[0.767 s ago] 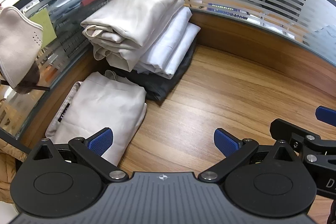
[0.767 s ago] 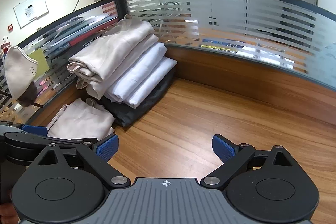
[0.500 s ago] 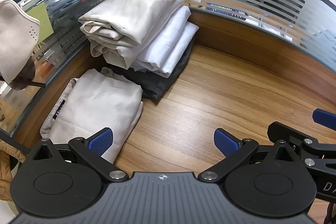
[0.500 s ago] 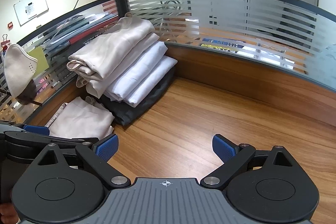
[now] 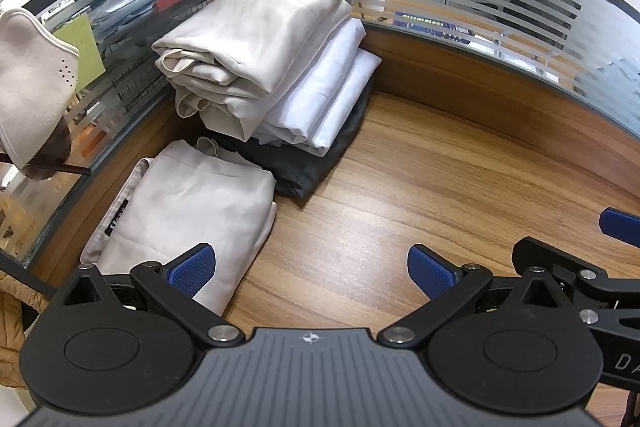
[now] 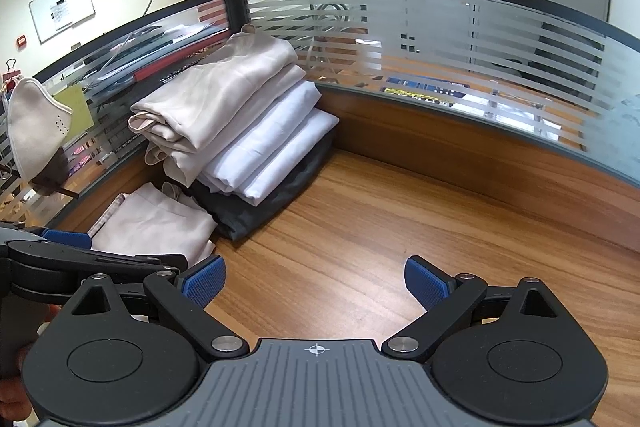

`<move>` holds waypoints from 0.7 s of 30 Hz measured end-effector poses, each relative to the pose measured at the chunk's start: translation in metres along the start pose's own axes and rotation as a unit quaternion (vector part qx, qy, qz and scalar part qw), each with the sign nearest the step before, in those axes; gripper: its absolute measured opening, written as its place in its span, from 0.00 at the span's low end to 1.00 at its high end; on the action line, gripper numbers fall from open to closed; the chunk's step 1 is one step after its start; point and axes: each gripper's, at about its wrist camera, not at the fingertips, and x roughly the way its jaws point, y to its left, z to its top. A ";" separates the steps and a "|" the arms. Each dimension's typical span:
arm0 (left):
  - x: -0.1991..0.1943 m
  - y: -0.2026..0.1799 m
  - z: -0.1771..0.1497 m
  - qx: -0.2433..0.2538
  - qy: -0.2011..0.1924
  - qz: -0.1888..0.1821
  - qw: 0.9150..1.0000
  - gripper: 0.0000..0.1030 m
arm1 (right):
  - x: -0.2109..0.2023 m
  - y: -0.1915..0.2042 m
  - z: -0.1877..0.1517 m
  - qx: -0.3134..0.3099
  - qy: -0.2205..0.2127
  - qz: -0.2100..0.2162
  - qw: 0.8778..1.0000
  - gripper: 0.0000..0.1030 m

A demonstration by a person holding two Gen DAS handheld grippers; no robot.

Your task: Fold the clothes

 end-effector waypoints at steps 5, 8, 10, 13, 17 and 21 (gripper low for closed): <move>0.001 -0.001 0.000 0.002 0.000 0.001 1.000 1.00 | 0.001 -0.002 0.001 0.004 0.001 0.001 1.000 0.94; 0.001 -0.002 -0.001 0.004 0.001 0.001 1.000 1.00 | 0.001 -0.003 0.000 0.005 0.001 0.002 1.000 0.94; 0.002 -0.002 -0.001 0.004 0.002 0.001 1.000 1.00 | 0.001 -0.003 -0.001 0.006 0.002 0.003 1.000 0.94; 0.002 -0.003 0.000 0.003 0.002 0.003 1.000 1.00 | 0.001 -0.004 -0.001 0.006 0.003 0.004 1.000 0.94; 0.003 -0.002 0.000 0.004 0.000 0.004 1.000 1.00 | 0.001 -0.004 0.000 0.008 0.003 0.004 1.000 0.94; 0.004 -0.003 0.000 0.008 0.001 0.002 1.000 1.00 | 0.001 -0.005 0.000 0.010 0.005 0.004 1.000 0.94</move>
